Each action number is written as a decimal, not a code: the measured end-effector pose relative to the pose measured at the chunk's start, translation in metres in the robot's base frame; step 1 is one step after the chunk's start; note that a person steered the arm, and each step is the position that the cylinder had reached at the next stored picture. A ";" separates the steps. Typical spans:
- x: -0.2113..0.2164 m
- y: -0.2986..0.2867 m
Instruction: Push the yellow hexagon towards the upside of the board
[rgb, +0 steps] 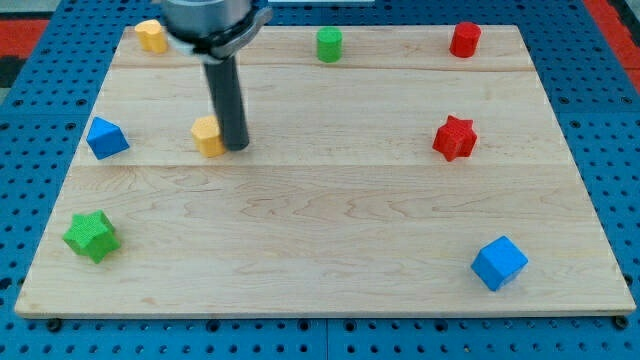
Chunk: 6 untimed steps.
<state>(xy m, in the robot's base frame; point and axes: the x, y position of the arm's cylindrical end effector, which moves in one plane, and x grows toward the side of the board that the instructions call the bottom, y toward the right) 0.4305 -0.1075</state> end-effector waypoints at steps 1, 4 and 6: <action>0.017 -0.044; -0.034 -0.007; -0.161 -0.048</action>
